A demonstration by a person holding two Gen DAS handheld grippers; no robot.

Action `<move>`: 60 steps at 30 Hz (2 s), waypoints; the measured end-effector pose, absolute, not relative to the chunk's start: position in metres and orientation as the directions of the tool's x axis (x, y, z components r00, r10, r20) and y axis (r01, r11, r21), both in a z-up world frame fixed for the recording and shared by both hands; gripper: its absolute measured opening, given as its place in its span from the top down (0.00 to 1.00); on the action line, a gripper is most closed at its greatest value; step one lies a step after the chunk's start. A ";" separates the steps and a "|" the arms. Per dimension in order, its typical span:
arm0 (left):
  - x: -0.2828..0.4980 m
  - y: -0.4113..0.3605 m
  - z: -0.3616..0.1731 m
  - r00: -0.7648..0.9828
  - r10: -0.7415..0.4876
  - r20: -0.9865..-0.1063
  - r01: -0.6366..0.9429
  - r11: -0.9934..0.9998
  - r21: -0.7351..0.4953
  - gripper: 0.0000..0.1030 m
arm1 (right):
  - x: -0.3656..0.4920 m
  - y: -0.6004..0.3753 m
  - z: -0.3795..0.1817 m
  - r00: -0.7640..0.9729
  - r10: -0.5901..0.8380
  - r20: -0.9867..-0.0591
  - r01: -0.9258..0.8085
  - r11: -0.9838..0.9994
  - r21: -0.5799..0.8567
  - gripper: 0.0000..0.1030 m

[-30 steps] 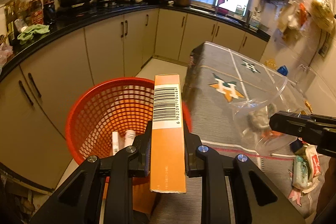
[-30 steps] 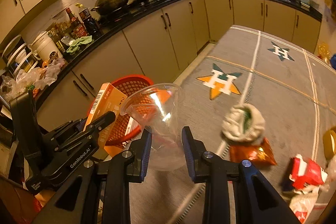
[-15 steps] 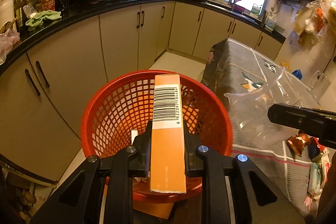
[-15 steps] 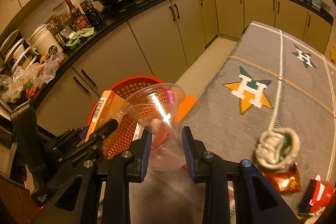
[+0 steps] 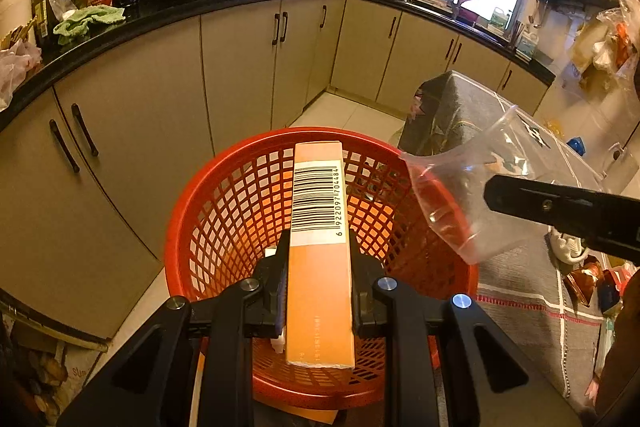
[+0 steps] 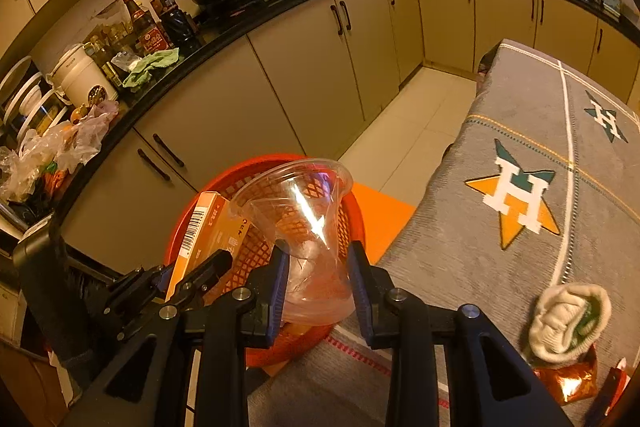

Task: Collect trash
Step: 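Carry the orange box and clear cup to the red basket and release both, then move both open tools back toward the table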

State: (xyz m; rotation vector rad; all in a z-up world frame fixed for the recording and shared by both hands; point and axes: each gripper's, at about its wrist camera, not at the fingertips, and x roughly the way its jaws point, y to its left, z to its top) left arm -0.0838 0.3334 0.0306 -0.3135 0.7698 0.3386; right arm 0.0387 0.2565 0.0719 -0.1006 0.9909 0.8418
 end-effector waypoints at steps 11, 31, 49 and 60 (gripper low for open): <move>-0.089 0.335 0.033 0.674 0.186 -0.714 -0.425 0.889 -0.170 0.69 | 0.036 0.257 0.072 0.281 0.586 -0.760 -0.671 0.686 0.281 0.52; -0.102 0.296 0.059 0.704 0.199 -0.682 -0.391 0.910 -0.138 0.63 | 0.004 0.198 0.086 0.460 0.485 -0.744 -0.639 0.763 0.102 0.51; -0.097 0.227 0.075 0.723 0.164 -0.672 -0.293 0.952 -0.083 0.62 | -0.035 0.100 0.095 0.641 0.393 -0.659 -0.544 0.839 -0.029 0.44; -0.090 0.177 0.083 0.732 0.132 -0.668 -0.210 0.977 -0.037 0.62 | -0.044 0.049 0.097 0.691 0.343 -0.636 -0.475 0.879 -0.042 0.43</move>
